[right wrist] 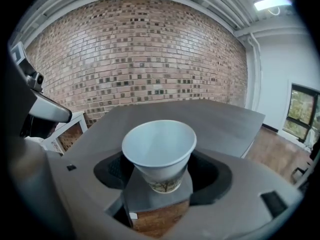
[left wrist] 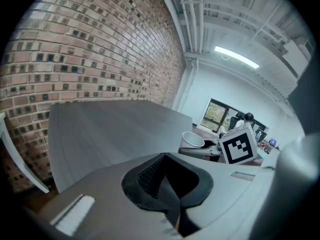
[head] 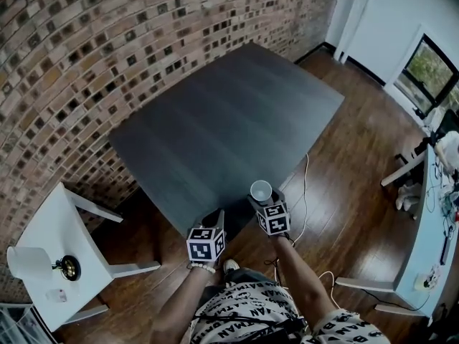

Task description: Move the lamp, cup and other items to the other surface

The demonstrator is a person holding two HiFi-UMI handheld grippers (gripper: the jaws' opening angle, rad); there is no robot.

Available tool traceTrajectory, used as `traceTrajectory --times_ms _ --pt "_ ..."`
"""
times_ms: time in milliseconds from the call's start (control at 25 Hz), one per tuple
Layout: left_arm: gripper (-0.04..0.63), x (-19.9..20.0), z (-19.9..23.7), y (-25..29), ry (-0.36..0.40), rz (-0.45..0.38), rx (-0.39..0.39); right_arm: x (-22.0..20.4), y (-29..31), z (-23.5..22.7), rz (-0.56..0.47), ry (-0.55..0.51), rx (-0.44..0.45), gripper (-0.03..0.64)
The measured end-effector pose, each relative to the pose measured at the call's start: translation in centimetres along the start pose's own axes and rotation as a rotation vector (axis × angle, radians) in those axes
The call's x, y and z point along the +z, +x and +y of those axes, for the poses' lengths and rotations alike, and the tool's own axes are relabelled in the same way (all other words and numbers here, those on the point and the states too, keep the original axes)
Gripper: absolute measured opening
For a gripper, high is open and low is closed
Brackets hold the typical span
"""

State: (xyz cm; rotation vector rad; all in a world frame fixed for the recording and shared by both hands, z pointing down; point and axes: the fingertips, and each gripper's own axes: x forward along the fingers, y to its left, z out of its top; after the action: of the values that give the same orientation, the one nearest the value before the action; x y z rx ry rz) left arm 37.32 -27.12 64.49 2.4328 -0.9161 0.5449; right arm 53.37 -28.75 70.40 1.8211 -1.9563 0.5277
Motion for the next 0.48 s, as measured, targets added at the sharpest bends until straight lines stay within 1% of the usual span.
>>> traceTrajectory --times_ms 200,480 --pt "0.000 -0.3 0.3 1.3 -0.004 0.017 0.003 -1.2 1.3 -1.4 0.003 0.018 -0.011 0.342" --pt "0.000 -0.7 0.7 2.1 -0.016 0.036 0.011 -1.5 2.1 -1.6 -0.012 0.040 -0.002 0.348"
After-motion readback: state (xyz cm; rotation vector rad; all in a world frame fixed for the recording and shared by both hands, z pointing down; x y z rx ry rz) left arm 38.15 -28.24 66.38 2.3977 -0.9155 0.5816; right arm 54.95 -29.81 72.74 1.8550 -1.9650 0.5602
